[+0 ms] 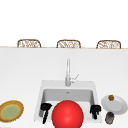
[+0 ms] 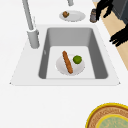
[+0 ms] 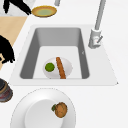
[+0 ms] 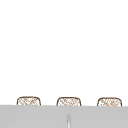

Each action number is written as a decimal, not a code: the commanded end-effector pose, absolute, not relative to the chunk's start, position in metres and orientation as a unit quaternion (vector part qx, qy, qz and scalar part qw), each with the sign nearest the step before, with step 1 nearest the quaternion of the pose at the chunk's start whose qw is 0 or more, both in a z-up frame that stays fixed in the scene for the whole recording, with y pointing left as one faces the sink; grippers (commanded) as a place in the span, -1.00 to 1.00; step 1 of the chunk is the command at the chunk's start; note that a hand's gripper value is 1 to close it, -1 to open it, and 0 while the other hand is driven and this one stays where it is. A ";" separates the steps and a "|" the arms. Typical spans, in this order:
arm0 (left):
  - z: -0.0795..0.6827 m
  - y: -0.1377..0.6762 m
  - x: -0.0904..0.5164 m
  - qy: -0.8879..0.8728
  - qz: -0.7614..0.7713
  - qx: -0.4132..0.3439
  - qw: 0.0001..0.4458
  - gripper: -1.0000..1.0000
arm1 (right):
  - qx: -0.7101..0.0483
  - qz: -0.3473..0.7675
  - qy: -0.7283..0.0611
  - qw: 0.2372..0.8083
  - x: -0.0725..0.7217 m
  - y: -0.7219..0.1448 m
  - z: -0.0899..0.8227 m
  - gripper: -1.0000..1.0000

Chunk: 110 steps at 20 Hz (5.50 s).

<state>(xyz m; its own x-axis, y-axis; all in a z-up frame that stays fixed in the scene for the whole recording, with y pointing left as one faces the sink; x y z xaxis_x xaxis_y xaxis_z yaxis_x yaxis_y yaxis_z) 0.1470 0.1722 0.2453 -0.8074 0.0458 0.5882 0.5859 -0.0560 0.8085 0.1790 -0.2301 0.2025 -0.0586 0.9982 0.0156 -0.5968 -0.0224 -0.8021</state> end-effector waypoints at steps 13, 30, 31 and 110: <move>0.245 0.172 0.148 -0.662 -0.689 -0.229 0.186 0.00 | -0.295 0.663 -0.327 0.605 0.206 -0.194 0.201 -1.00; 0.244 0.172 0.149 -0.666 -0.689 -0.220 0.184 0.00 | -0.272 0.684 -0.341 0.585 0.271 -0.150 0.183 -1.00; 0.244 0.172 0.149 -0.666 -0.689 -0.220 0.184 0.00 | -0.272 0.685 -0.340 0.584 0.276 -0.148 0.183 -1.00; 0.244 0.172 0.149 -0.667 -0.688 -0.218 0.184 0.00 | -0.167 0.710 -0.349 0.588 0.459 -0.104 -0.094 -1.00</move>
<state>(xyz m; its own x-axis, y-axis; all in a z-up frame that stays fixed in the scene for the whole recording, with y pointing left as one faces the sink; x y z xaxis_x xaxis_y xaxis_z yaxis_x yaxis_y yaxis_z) 0.1490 0.1719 0.2441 -0.8370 0.0377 0.5459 0.5444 -0.0427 0.8377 0.4505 -0.1050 -0.0862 -0.2225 0.9564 0.1893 -0.7241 -0.0321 -0.6889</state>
